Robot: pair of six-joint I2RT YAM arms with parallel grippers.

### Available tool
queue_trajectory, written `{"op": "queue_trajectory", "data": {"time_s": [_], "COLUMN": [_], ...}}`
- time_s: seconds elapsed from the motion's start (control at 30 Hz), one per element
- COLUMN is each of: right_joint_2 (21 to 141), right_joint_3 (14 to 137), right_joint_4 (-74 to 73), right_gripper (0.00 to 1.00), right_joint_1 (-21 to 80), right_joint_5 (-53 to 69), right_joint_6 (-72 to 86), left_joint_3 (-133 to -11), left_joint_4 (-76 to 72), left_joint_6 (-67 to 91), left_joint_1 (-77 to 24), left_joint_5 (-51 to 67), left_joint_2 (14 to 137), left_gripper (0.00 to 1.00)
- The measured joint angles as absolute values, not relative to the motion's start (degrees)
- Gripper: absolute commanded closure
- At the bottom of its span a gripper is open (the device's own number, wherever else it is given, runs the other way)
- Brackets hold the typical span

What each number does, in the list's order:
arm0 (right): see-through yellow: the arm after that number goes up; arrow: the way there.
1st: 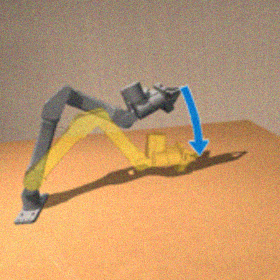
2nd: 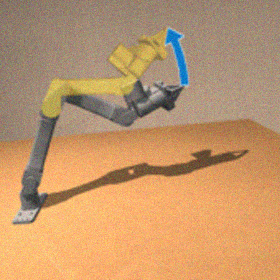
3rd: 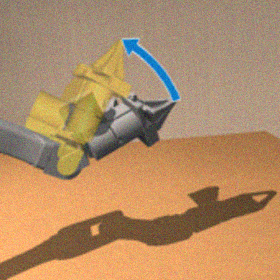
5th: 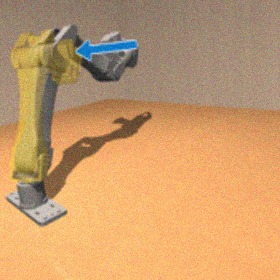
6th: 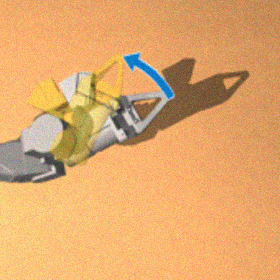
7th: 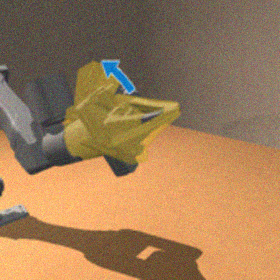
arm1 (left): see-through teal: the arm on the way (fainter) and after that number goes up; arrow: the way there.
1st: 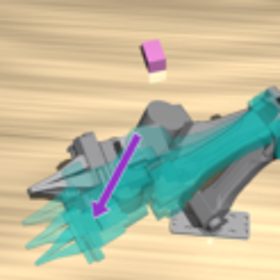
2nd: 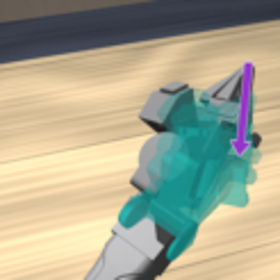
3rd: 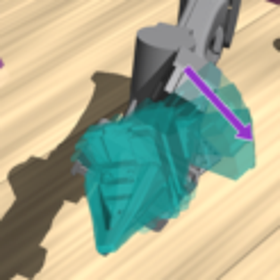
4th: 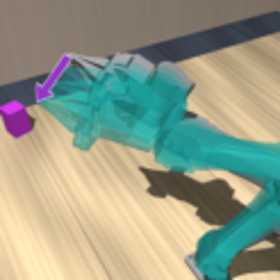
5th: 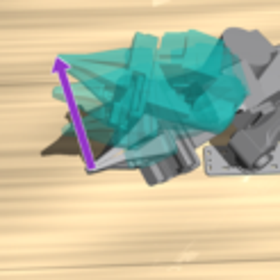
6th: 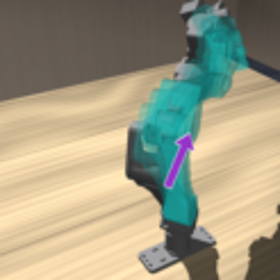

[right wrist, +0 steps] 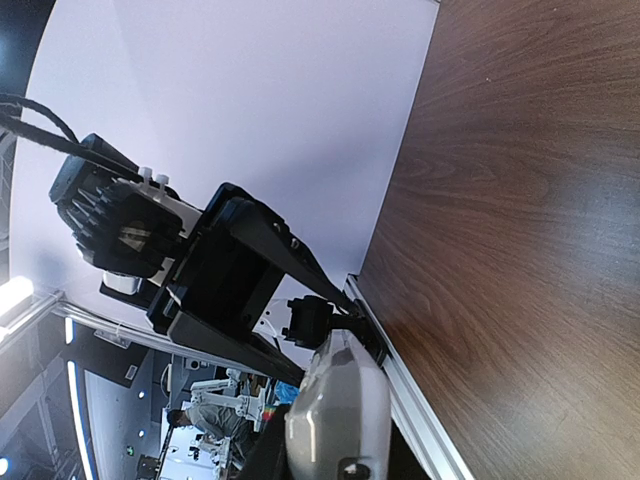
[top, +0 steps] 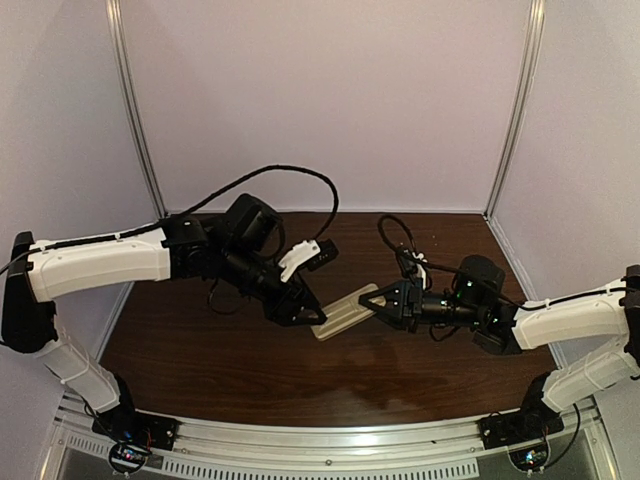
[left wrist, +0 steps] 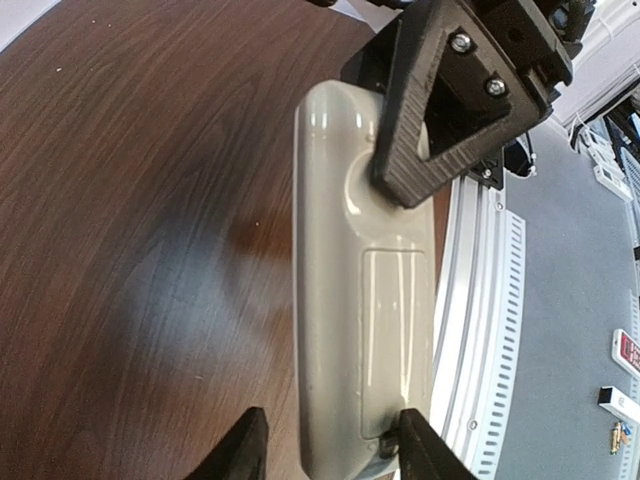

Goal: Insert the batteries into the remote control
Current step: Press the battery cover on the remote control without the battery cover.

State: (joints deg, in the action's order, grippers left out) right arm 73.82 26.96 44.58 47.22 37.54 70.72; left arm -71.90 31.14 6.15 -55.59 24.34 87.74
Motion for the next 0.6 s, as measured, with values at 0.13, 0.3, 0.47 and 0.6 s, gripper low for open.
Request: {"op": "queue_trajectory", "data": {"time_s": [0.13,0.3,0.47,0.6], "right_joint_2": [73.56,71.61,70.89,70.41], "right_joint_3": [26.96,28.21,30.22,30.79], "right_joint_4": [44.03,42.48,39.44,36.05], "right_gripper": [1.00,1.00,1.00,1.00], "right_joint_1": [47.22,47.22,47.22,47.22], "right_joint_5": [37.74,37.69,37.39,36.53], "right_joint_6": [70.06,68.10,65.73,64.18], "left_joint_3": [-71.90,-71.90,-71.90,-71.02], "left_joint_4": [31.48,31.77,30.20,28.47], "left_joint_6": [6.61,7.42,7.75,5.93], "left_joint_1": [-55.31,-53.30,-51.88,-52.36], "left_joint_5": [23.16,21.71,20.84,20.67], "left_joint_2": [87.31,83.57,77.12,73.76], "left_gripper": [0.30,0.17,0.10,0.07]}}
